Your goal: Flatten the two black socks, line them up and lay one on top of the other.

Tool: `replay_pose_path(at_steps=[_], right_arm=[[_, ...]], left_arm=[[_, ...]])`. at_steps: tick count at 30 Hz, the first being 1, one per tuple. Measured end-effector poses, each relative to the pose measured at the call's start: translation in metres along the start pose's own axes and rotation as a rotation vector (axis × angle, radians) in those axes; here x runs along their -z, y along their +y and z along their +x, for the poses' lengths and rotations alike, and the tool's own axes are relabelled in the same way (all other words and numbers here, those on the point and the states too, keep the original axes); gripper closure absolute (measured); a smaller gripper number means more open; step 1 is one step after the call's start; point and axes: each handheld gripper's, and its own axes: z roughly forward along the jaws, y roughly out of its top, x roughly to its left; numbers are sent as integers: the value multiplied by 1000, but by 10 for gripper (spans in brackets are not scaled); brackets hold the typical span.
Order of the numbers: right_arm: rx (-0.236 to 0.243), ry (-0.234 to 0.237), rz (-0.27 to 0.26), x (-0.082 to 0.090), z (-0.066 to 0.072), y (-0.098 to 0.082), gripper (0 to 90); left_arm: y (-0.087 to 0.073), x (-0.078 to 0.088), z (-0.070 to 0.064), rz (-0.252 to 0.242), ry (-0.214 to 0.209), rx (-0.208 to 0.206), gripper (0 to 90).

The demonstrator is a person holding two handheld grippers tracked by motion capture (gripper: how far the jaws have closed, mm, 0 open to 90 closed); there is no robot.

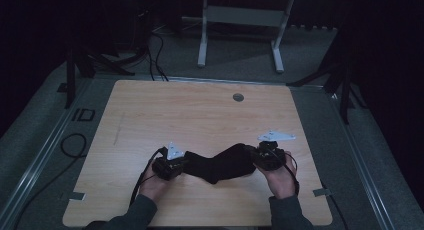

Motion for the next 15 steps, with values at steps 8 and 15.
replay_pose_path(at_steps=[8,15], right_arm=[[-37,-18,16,-4,-13,-5,853],[-68,-23,59,-17,-23,-13,850]], left_arm=[[0,0,0,0,0,0,788],[0,0,-1,0,-2,0,788]])
